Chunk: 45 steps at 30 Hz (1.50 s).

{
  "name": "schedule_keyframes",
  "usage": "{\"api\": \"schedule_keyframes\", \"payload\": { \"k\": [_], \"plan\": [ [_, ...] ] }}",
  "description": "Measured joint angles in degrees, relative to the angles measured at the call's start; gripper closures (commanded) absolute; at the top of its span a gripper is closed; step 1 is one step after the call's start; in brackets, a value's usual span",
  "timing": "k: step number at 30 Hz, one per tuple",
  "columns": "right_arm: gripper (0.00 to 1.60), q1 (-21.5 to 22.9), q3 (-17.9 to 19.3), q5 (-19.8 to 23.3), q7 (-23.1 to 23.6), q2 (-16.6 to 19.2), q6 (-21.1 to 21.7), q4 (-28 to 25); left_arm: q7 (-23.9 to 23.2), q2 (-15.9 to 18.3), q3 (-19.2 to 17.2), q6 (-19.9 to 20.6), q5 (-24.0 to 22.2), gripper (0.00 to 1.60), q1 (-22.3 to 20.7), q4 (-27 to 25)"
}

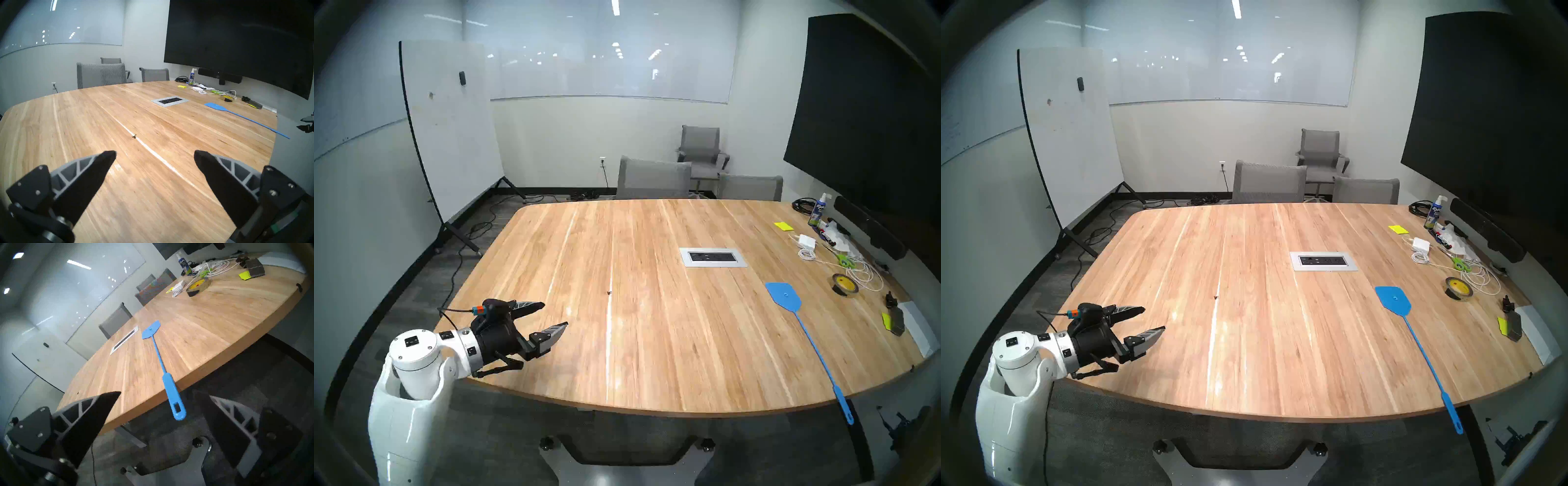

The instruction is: Swat a bug on table

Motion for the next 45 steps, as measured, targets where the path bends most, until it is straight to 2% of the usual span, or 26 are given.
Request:
{"api": "schedule_keyframes", "payload": {
  "k": [8,14,26,45],
  "plan": [
    [0.0,-1.7,-3.0,-0.7,-0.1,-0.7,0.2,-0.3,0.0,0.0,0.0,0.0,0.0,0.0,0.0,0.0],
    [0.0,-2.0,-4.8,-0.9,-2.1,-0.6,2.4,-0.4,-0.1,0.0,0.0,0.0,0.1,0.0,0.0,0.0],
    [0.0,-2.2,-4.7,0.2,-6.7,-0.4,6.9,-1.6,-0.1,-0.1,-0.1,0.0,0.1,0.0,0.0,0.0],
    [0.0,-2.3,-4.8,2.7,-10.1,-0.6,10.1,-2.8,-0.2,-0.2,-0.1,0.1,0.2,0.0,0.0,0.0]
  ]
}}
